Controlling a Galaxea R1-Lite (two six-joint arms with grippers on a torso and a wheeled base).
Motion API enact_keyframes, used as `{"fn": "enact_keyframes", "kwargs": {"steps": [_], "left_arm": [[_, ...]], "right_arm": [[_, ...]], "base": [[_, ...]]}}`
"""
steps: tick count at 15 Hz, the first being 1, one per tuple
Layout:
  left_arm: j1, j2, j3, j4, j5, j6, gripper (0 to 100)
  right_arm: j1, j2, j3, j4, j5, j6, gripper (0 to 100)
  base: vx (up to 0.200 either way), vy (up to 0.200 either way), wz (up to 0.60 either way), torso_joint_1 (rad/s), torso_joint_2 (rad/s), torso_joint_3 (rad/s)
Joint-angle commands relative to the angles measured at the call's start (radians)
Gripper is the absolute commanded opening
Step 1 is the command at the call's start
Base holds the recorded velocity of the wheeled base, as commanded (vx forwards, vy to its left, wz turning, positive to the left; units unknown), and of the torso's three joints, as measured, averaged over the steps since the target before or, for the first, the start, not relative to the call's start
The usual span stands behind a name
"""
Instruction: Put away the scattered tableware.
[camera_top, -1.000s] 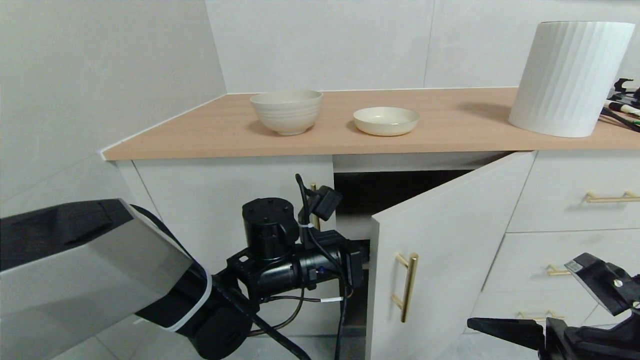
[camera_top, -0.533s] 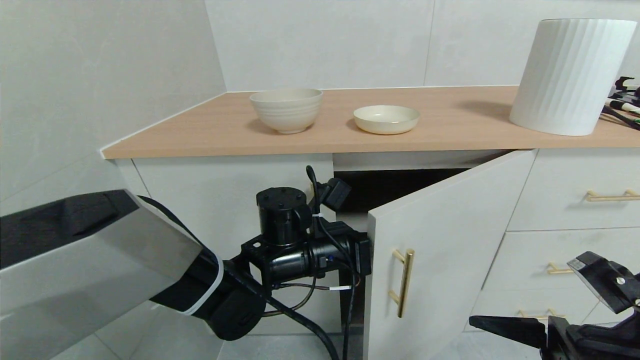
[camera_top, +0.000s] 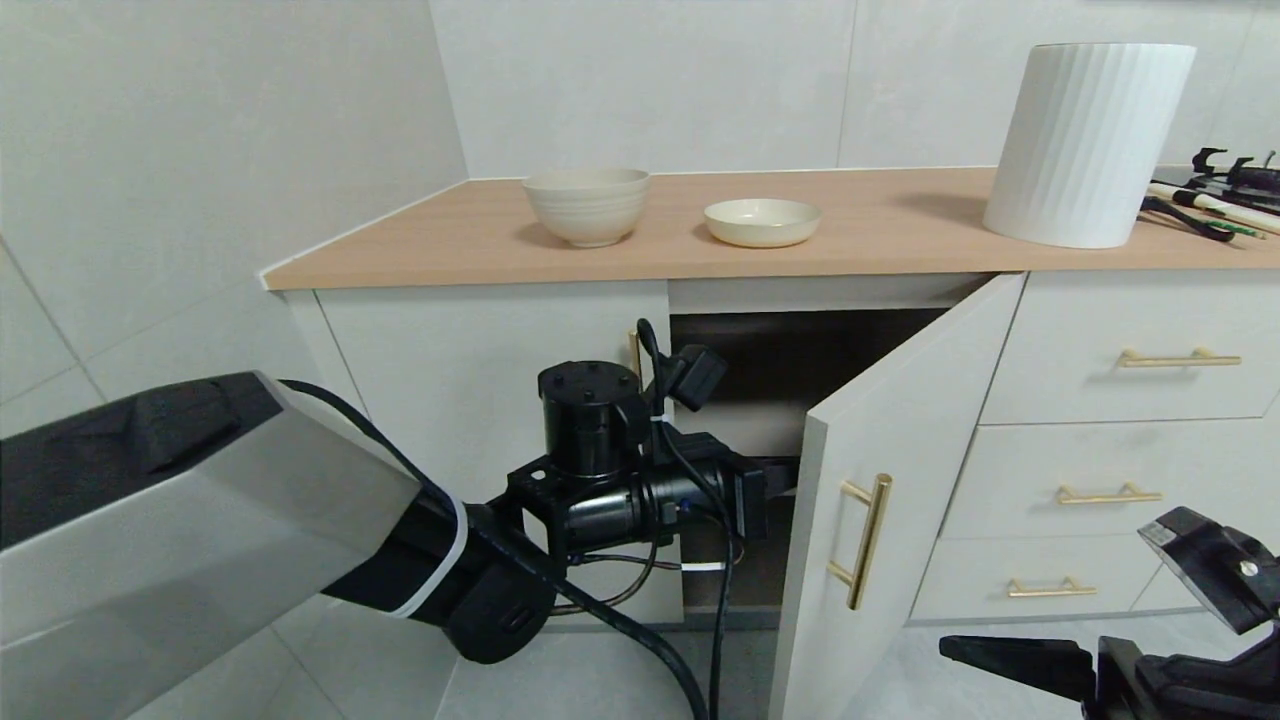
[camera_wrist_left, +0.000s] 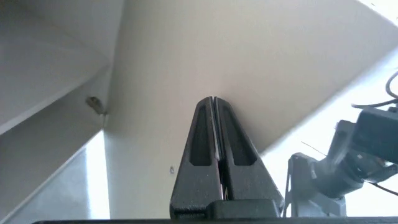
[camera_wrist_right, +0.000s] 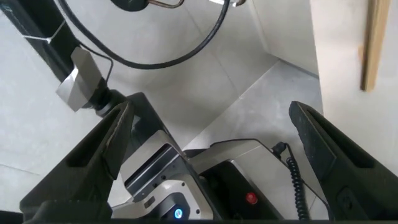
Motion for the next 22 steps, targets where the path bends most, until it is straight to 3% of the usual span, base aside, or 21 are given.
{"fn": "enact_keyframes", "kwargs": {"steps": [1, 4, 8, 11, 15, 19, 21, 22], "left_arm": [[-0.007, 0.01, -0.022, 0.012, 0.003, -0.001, 0], [-0.019, -0.013, -0.029, 0.046, 0.003, -0.001, 0], [-0.013, 0.004, -0.114, 0.138, 0.005, -0.004, 0], [-0.01, 0.009, -0.18, 0.203, 0.005, -0.054, 0], [-0.012, 0.012, -0.19, 0.206, 0.003, -0.059, 0], [-0.015, 0.023, -0.238, 0.298, 0.005, -0.06, 0], [-0.041, 0.01, -0.258, 0.339, 0.005, -0.06, 0], [-0.095, -0.014, -0.296, 0.396, 0.005, -0.059, 0]], "right_arm": [[0.004, -0.004, 0.001, -0.001, 0.0, -0.001, 100], [0.007, -0.005, 0.001, -0.001, 0.0, -0.001, 100], [0.007, -0.005, 0.001, -0.001, 0.0, -0.001, 100], [0.007, -0.005, 0.002, -0.001, 0.002, 0.001, 100], [0.007, -0.005, 0.002, -0.001, 0.002, 0.001, 100], [0.008, -0.011, 0.001, -0.001, 0.006, -0.001, 100], [0.036, -0.038, 0.001, -0.001, 0.005, 0.001, 100], [0.073, -0.116, 0.002, -0.001, 0.008, 0.004, 100]], "base": [[0.0, 0.0, 0.0, 0.0, 0.0, 0.0], [0.0, 0.0, 0.0, 0.0, 0.0, 0.0], [0.0, 0.0, 0.0, 0.0, 0.0, 0.0], [-0.2, 0.0, 0.0, 0.007, 0.0, 0.001], [0.0, 0.0, 0.0, 0.0, 0.0, 0.0], [0.0, 0.0, 0.0, 0.0, 0.0, 0.0], [0.0, 0.0, 0.0, 0.0, 0.0, 0.0], [0.0, 0.0, 0.0, 0.0, 0.0, 0.0]]}}
